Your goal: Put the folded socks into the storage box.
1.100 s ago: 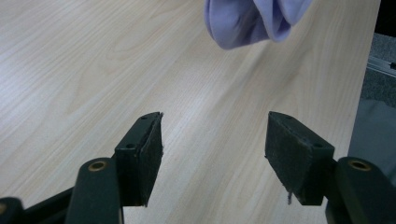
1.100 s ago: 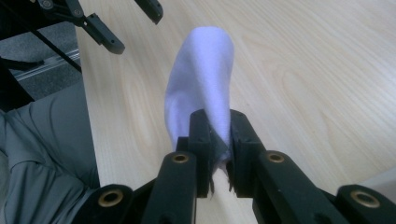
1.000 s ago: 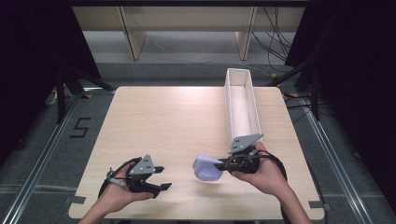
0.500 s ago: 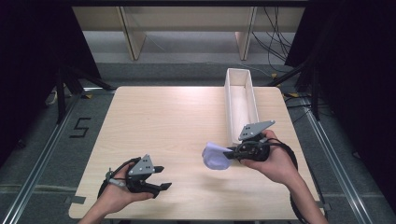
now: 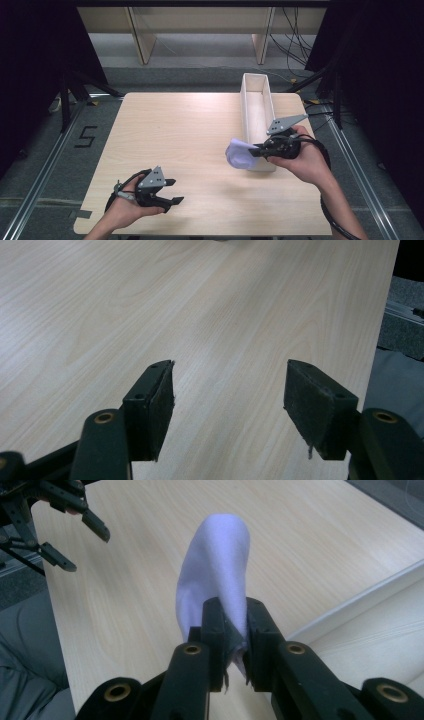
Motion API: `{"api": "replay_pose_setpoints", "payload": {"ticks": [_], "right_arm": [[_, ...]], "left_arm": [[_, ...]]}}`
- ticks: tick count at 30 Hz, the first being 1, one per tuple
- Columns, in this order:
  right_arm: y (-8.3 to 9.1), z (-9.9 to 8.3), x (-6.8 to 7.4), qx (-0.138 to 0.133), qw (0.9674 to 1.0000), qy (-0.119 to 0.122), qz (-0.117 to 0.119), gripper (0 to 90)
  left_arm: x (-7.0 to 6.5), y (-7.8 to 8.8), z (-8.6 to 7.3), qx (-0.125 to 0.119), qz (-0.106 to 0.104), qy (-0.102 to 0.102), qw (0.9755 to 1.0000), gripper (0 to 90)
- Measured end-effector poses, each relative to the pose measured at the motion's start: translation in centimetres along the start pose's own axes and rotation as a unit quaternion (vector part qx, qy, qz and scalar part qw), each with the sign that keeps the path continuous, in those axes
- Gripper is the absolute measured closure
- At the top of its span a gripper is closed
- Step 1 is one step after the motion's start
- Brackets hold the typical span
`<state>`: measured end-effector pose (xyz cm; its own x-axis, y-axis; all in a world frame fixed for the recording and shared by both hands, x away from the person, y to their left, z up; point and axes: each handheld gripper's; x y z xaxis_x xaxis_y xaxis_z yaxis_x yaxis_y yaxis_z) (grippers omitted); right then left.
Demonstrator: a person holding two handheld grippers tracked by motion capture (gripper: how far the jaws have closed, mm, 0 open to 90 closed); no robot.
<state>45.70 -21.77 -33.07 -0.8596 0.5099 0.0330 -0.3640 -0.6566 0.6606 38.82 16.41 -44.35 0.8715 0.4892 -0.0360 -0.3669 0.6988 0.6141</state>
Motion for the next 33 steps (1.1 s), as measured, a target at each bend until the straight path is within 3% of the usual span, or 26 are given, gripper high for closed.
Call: {"api": "replay_pose_setpoints", "payload": {"ticks": [1, 2, 6, 25, 31, 33], "right_arm": [[0.3, 0.1, -0.1, 0.003, 1.0000, -0.005, -0.002, 81.4], [0.4, 0.2, -0.3, -0.001, 1.0000, -0.002, -0.004, 81.4], [0.9, 0.2, -1.0, -0.005, 0.9999, -0.008, -0.014, 81.4], [2.7, -0.2, -3.6, -0.012, 0.9979, -0.036, -0.053, 81.6], [3.1, -0.8, -4.4, -0.003, 0.9964, -0.051, -0.067, 81.6], [2.9, -1.2, -4.6, -0.013, 0.9953, -0.056, -0.078, 81.6]], "left_arm": [[0.2, 0.1, 0.0, 0.009, -0.002, -0.010, 0.9999, 36.1], [0.0, -0.1, 0.0, -0.002, 0.000, -0.002, 1.0000, 36.0], [-0.1, 0.0, -0.1, 0.003, 0.000, 0.001, 1.0000, 35.9], [-0.2, -0.2, -0.1, 0.004, -0.002, 0.000, 1.0000, 35.9], [-0.2, -0.2, 0.0, 0.004, -0.002, 0.001, 1.0000, 35.9], [-0.2, -0.3, -0.1, 0.006, -0.002, -0.001, 1.0000, 35.9]]}}
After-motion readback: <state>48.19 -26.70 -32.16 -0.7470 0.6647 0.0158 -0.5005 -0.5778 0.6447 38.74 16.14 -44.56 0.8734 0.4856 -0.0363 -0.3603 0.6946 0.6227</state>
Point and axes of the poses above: each handheld gripper's, and its own axes: y roughly backward along the jaws, z roughly out of its top, x roughly to its left, and after that the axes turned 2 degrees about -x, right-handed
